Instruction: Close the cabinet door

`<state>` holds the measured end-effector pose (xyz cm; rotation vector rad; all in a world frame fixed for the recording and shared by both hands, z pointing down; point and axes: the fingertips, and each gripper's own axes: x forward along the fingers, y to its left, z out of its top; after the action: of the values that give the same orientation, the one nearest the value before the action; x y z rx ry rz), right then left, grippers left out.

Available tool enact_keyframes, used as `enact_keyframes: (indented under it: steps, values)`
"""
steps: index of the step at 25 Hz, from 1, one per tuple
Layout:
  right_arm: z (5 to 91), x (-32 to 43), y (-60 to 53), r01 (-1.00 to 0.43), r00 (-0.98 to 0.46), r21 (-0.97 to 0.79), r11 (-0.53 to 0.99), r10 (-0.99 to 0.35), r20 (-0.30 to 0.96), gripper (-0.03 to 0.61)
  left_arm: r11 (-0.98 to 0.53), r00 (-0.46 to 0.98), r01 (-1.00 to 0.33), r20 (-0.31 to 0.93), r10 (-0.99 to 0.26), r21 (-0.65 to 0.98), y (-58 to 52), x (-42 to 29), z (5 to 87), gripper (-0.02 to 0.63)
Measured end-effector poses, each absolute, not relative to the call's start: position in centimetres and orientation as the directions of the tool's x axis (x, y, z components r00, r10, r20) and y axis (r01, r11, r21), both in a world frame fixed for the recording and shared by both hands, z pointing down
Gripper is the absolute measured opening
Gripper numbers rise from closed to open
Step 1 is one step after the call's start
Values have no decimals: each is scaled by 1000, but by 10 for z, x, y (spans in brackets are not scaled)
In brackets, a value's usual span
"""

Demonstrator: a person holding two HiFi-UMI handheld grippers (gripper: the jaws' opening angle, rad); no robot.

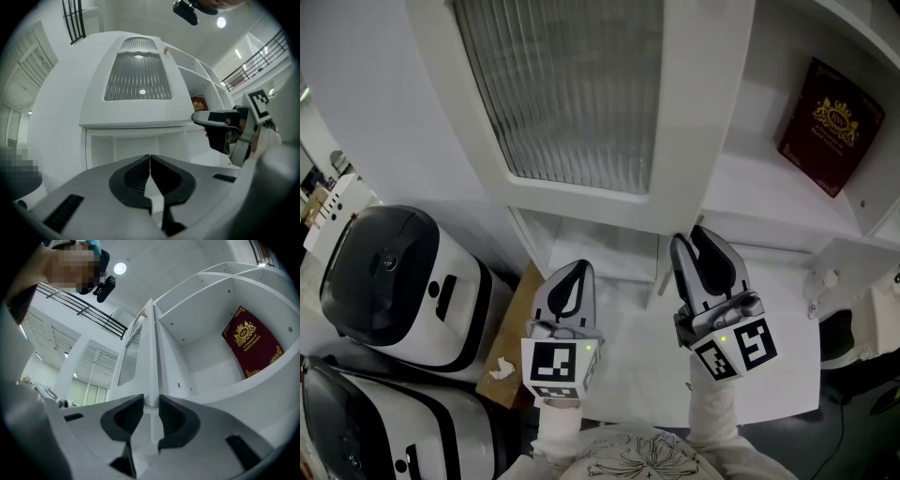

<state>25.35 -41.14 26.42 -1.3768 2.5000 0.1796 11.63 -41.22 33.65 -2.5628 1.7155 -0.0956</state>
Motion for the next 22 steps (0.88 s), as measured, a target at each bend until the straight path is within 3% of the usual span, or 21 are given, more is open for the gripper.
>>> enact_keyframes:
  steps: [4, 22]
  values:
    - [265, 257, -416, -858, -483, -21, 512, -822, -301, 123, -375, 375, -923, 20, -927, -84, -413, 116, 337, 5]
    - [265, 260, -433, -898, -423, 11, 440, -856, -296, 113, -365, 364, -927, 34, -931, -85, -417, 111, 342, 5]
